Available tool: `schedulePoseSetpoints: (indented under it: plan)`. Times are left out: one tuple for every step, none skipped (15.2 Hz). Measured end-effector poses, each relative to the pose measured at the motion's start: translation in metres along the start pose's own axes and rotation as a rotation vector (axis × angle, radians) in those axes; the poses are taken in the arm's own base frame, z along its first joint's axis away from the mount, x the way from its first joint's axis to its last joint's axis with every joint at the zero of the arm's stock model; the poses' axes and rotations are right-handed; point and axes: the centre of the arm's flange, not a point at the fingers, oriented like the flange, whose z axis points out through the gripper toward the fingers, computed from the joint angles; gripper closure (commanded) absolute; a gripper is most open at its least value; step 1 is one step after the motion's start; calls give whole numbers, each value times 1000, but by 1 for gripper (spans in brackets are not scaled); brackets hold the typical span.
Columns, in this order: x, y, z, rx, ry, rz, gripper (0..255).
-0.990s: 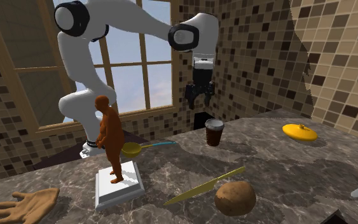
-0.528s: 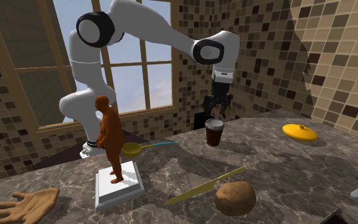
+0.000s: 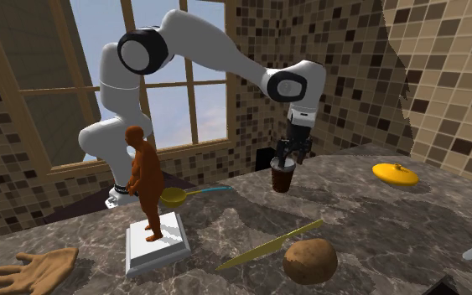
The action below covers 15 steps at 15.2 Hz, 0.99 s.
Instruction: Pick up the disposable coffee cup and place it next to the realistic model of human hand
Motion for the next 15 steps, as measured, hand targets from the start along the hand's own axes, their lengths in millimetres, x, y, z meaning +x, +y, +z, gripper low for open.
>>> schedulePoseSetpoints:
  plan:
    - [1, -2, 5, 0, 0, 0, 0]
    - [1, -1, 11, 0, 0, 0, 0]
    - [0, -1, 15, 0, 0, 0, 0]
    - [1, -1, 17, 0, 0, 0, 0]
    - [1, -1, 18, 0, 0, 0, 0]
    - [1, -1, 19, 0, 0, 0, 0]
    - [1, -1, 19, 0, 0, 0, 0]
    - [1, -1, 19, 0, 0, 0, 0]
    - [1, -1, 19, 0, 0, 0, 0]
    - [1, -1, 19, 0, 0, 0, 255]
    - [1, -1, 18, 1, 1, 1, 255]
    - [1, 0, 18, 1, 2, 1, 255]
    - [1, 0, 18, 1, 2, 1, 255]
    - [1, 0, 18, 1, 2, 1, 255]
    - [1, -1, 18, 1, 2, 2, 255]
